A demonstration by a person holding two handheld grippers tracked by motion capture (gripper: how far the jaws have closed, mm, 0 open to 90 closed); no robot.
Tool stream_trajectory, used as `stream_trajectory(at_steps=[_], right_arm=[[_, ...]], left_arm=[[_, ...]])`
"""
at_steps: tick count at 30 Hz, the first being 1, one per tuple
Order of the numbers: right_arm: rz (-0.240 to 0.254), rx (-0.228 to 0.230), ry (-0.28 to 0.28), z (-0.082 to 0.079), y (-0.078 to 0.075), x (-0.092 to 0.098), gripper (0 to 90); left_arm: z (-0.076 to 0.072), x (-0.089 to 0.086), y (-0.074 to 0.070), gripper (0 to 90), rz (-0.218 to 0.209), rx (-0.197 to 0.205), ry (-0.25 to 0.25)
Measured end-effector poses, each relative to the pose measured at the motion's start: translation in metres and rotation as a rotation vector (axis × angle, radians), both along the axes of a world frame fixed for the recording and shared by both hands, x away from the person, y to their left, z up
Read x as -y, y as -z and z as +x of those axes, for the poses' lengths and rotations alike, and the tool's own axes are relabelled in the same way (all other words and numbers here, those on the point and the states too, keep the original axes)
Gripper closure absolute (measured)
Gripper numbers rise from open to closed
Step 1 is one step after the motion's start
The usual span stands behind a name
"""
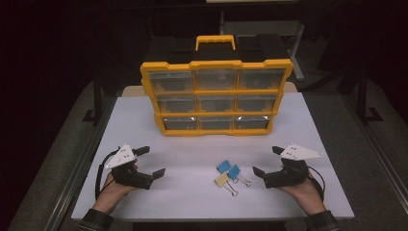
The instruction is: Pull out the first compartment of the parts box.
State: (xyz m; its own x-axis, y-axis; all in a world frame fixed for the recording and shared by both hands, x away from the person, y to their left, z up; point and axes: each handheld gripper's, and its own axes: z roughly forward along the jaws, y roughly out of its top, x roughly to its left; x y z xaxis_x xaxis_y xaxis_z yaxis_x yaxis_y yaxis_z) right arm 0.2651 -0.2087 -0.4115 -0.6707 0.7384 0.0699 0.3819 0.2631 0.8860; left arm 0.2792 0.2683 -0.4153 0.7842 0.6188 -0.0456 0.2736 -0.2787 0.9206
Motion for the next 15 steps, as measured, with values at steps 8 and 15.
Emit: stream_trajectory(at_steps=[8,15], right_arm=[[0.01,-0.002,-0.01,0.0,0.0,0.001,0.0],[0.019,-0.001,-0.015,-0.002,0.0,0.003,0.0]], left_arm=[[0.008,0.009,-0.001,0.0,-0.02,0.01,0.008],[0.011,0.015,-0.002,0.0,-0.013,0.013,0.02]])
